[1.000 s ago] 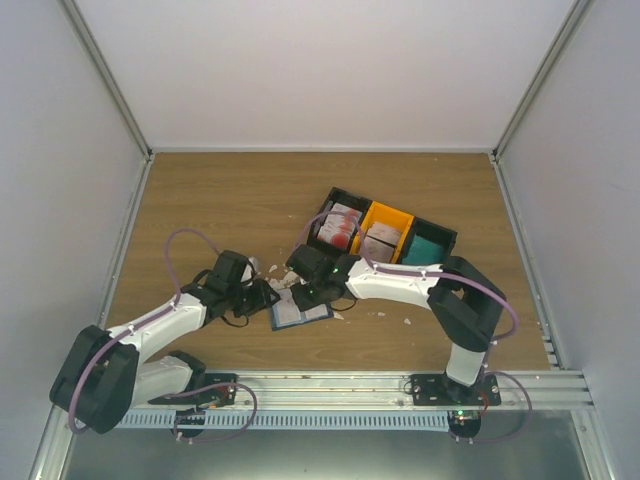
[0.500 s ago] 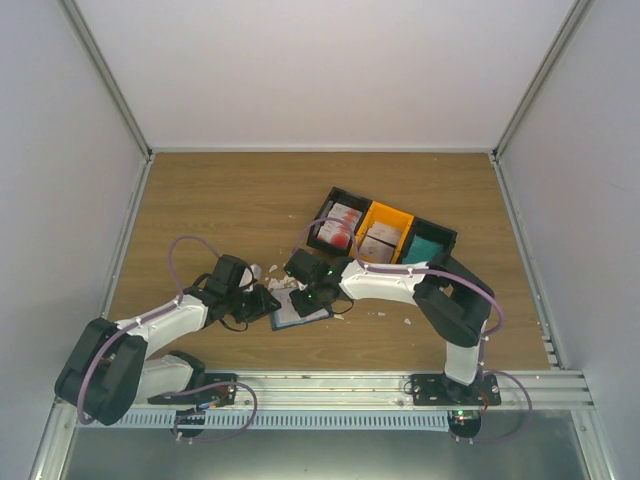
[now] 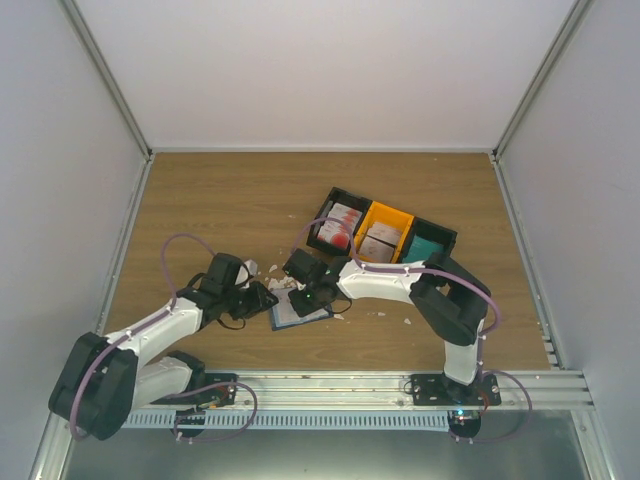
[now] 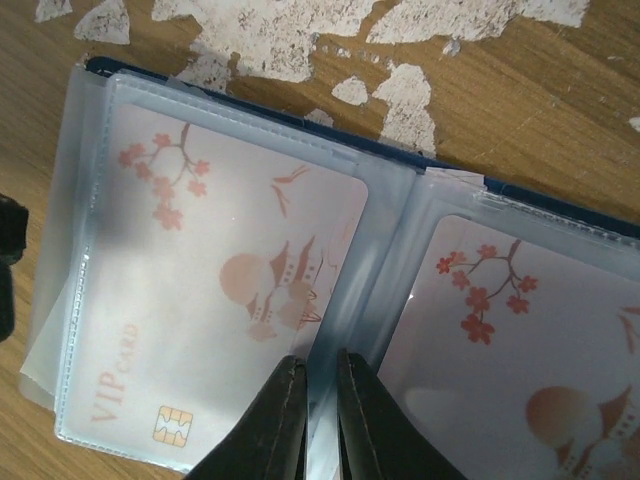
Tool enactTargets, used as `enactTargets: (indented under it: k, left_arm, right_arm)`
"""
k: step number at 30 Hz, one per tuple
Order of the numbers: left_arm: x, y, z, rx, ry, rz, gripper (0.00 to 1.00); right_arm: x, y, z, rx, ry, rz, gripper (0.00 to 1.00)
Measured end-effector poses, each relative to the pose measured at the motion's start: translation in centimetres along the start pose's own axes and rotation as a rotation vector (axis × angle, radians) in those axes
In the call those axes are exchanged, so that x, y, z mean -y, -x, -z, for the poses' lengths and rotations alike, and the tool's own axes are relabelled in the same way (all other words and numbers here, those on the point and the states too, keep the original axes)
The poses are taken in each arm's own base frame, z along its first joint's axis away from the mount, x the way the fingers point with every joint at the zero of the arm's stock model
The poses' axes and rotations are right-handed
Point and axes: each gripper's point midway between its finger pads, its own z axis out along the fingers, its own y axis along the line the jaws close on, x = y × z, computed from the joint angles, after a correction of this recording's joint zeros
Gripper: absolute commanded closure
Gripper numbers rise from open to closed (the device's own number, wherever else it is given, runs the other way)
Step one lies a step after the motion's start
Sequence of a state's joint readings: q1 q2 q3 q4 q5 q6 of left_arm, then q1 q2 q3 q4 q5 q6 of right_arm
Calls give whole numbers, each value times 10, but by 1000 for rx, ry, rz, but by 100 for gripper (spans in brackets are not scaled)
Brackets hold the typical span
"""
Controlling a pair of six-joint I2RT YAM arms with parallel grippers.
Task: Put the credit cards into the card holder
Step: Turn over the card slot in the card holder.
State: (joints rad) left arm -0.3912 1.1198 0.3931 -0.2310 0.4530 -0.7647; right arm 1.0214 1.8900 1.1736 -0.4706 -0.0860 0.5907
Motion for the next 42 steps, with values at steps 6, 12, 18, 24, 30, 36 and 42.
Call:
enactTargets:
  k: [6,12,18,24,30,36,42]
  left_arm:
    - [5,0,1,-12,-21,0,82]
    - [3,-4,-5,-41,-23,11,82]
    - [4,-3,-9,-54,-37,14,83]
    - [5,-3,-10,-55,-42,13,82]
    - [5,-1,-7,-39,-35,10,78]
    - [-3,-1,-4,-25,7,22,78]
    - [-3,-3,-6,-40,3,29,87]
  right_arm:
    - [1,0,-1,1,-4,-1,93]
    - [1,1,-1,2,-6,-1,94]
    - [1,1,-1,2,-6,-1,95]
    - [1,0,-1,1,-6,-1,97]
    - [1,0,-1,1,-6,-1,98]
    - [1,0,-1,1,-6,-2,99]
    - [1,1,-1,2,-6,-2,99]
